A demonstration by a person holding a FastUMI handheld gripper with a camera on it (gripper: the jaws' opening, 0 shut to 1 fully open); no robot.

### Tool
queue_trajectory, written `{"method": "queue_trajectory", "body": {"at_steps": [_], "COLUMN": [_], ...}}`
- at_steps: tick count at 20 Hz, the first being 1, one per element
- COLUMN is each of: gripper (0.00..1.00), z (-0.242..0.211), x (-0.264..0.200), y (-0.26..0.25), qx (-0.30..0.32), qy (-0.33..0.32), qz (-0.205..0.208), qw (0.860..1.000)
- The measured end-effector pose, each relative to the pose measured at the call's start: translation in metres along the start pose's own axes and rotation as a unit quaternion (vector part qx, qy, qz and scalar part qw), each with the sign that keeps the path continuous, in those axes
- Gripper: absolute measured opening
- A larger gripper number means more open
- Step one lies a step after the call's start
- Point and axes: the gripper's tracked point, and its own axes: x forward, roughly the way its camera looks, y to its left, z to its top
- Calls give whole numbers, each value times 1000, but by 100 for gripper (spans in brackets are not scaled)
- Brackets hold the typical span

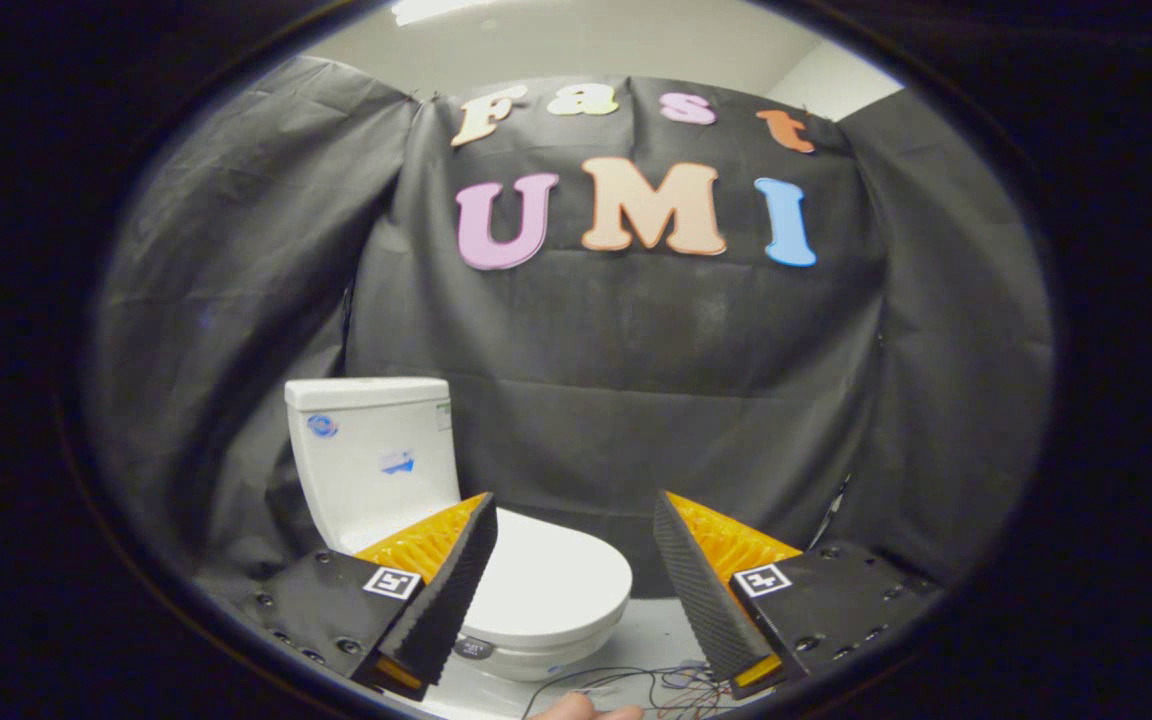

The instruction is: Open the toilet lid.

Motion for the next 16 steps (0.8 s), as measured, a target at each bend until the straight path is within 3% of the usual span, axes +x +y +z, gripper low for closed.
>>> {"method": "queue_trajectory", "body": {"at_steps": [2, 6, 10, 16], "gripper": [98, 98, 97, 98], "z": [1, -49, -84, -149], "x": [26, 48, 47, 32], "y": [28, 83, 122, 184], "qx": [10, 45, 139, 211], "qy": [0, 56, 47, 75], "qz": [42, 87, 79, 96], "qw": [999, 994, 986, 970]}}
